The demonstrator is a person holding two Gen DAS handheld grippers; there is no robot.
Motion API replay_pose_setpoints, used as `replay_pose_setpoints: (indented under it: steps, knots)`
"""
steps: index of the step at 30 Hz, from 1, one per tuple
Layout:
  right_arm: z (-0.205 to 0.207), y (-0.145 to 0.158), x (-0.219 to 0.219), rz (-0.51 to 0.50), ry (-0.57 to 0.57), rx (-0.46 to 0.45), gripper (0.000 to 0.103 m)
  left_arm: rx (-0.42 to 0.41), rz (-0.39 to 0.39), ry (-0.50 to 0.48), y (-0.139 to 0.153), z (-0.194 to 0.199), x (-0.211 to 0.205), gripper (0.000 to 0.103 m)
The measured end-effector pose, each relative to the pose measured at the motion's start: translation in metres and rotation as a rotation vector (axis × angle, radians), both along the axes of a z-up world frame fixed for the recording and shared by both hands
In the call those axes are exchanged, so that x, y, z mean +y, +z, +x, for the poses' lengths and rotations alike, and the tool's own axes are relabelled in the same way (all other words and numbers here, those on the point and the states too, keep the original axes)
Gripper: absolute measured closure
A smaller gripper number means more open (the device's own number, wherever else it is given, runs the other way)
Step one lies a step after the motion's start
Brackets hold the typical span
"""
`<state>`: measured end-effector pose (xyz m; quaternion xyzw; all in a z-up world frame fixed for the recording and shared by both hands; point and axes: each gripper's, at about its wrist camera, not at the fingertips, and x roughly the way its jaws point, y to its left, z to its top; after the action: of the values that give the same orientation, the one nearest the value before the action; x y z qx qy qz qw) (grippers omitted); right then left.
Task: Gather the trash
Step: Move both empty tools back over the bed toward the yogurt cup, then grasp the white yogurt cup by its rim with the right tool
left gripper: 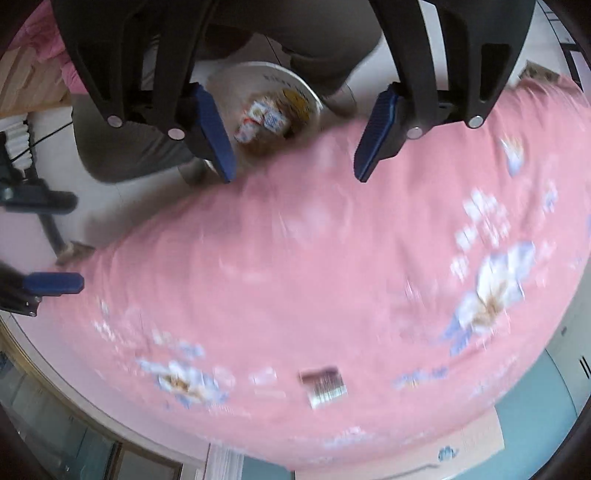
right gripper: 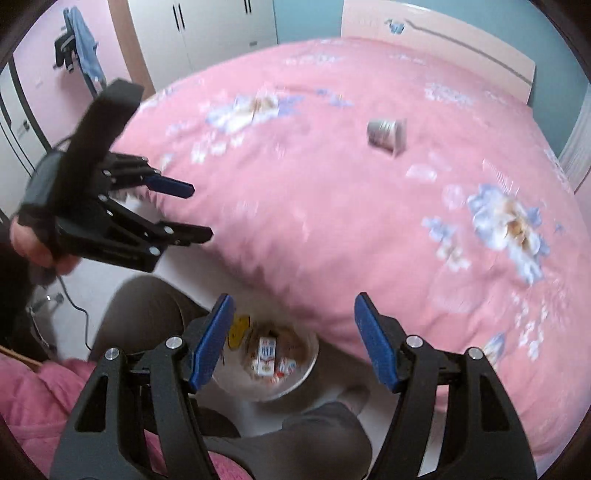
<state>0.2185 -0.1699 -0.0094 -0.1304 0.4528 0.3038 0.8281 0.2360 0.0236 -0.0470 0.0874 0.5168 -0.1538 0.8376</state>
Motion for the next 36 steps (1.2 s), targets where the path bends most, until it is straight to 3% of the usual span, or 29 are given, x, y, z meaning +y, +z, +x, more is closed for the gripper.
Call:
replay_pose_setpoints:
  steps: [4, 12, 16, 23, 29, 36]
  knots:
    - [0.028, 0.026, -0.007, 0.036, -0.010, -0.029, 0.035, -0.033, 0.003, -0.018, 0.016, 0.030, 0.001, 0.031]
    - [0.104, 0.040, -0.007, 0.034, 0.006, -0.031, 0.035, -0.062, 0.033, -0.088, 0.019, 0.104, 0.003, 0.025]
    - [0.150, 0.039, -0.007, 0.001, 0.019, -0.044, 0.024, -0.059, 0.037, -0.129, 0.010, 0.147, 0.006, 0.024]
    - [0.225, 0.007, 0.008, -0.073, 0.095, -0.032, 0.022, -0.033, 0.025, -0.193, -0.021, 0.215, 0.004, 0.019]
    - [0.281, -0.031, 0.022, -0.107, 0.126, -0.005, 0.022, -0.033, 0.037, -0.257, -0.047, 0.247, -0.007, 0.016]
    - [0.309, -0.051, 0.040, -0.050, 0.170, 0.010, 0.022, -0.012, -0.106, -0.254, -0.061, 0.281, -0.011, 0.015]
